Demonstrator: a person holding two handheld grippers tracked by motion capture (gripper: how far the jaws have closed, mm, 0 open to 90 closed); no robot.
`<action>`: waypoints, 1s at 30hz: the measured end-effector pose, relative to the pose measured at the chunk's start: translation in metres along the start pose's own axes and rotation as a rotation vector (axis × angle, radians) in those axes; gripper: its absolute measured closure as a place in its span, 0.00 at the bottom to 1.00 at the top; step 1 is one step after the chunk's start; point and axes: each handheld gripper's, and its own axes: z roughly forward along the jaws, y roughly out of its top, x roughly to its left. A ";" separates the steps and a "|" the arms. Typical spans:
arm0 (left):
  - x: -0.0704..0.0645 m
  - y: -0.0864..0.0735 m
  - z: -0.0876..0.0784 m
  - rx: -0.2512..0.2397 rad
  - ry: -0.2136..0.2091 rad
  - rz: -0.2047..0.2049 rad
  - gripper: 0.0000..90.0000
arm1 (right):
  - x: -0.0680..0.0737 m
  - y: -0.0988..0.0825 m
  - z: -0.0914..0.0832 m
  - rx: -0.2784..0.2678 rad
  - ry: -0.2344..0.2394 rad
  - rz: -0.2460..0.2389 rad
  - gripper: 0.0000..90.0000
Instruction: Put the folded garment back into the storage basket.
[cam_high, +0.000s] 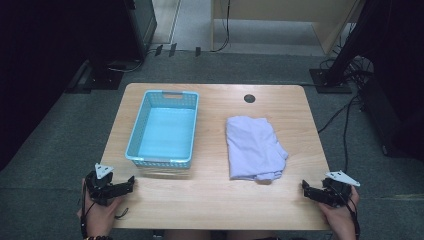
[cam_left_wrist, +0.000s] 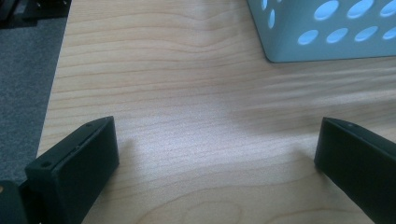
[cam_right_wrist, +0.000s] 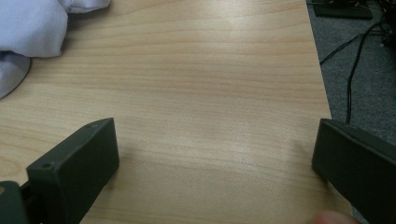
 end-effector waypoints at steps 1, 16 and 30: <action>0.000 0.000 0.000 0.001 0.001 0.000 0.00 | 0.000 0.000 0.000 0.000 0.000 0.000 0.00; -0.001 0.001 0.001 -0.002 0.012 -0.014 0.00 | 0.001 0.000 -0.002 0.002 0.003 0.011 0.01; -0.001 0.001 0.001 -0.001 0.013 -0.015 0.00 | 0.015 0.022 -0.016 -0.042 0.030 0.024 0.03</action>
